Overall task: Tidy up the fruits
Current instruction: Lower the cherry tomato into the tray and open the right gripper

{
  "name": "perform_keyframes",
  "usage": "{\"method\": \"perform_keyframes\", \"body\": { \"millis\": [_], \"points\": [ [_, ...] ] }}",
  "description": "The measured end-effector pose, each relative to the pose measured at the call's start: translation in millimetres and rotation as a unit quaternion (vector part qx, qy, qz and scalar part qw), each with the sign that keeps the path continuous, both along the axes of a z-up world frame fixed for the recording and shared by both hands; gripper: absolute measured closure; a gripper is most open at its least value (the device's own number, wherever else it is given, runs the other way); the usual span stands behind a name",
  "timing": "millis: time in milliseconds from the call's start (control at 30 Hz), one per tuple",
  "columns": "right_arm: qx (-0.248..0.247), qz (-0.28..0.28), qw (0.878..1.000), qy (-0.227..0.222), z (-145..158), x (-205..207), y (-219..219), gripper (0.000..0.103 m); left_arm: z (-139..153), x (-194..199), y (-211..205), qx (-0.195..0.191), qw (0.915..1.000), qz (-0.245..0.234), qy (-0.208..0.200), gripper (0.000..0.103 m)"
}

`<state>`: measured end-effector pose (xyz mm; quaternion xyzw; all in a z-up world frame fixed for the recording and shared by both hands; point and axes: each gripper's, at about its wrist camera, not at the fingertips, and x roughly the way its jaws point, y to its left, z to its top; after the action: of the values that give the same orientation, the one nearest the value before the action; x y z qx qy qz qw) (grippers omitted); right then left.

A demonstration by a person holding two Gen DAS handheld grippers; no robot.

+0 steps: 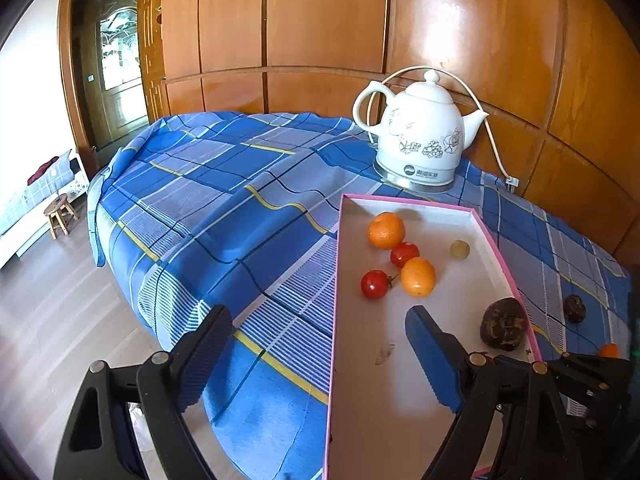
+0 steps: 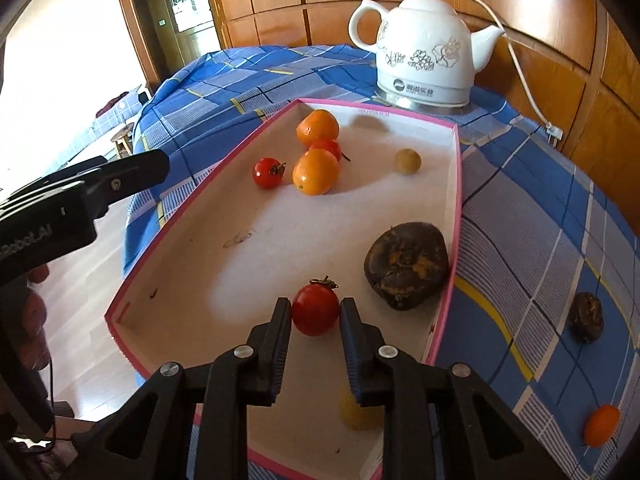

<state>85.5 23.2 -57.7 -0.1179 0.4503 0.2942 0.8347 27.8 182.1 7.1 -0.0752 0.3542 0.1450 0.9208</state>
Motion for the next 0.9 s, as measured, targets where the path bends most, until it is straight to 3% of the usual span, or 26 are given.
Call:
{"method": "perform_keyframes", "body": {
  "millis": [367,900],
  "points": [
    [0.021,-0.021,0.999,0.018,1,0,-9,0.078,3,-3,-7,0.003,0.9999,-0.009,-0.005,0.014],
    [0.042,-0.038,0.998,-0.014,23,-13,-23,0.078,5,-5,-18,0.004,0.9995,-0.029,-0.010,0.014]
  ]
}}
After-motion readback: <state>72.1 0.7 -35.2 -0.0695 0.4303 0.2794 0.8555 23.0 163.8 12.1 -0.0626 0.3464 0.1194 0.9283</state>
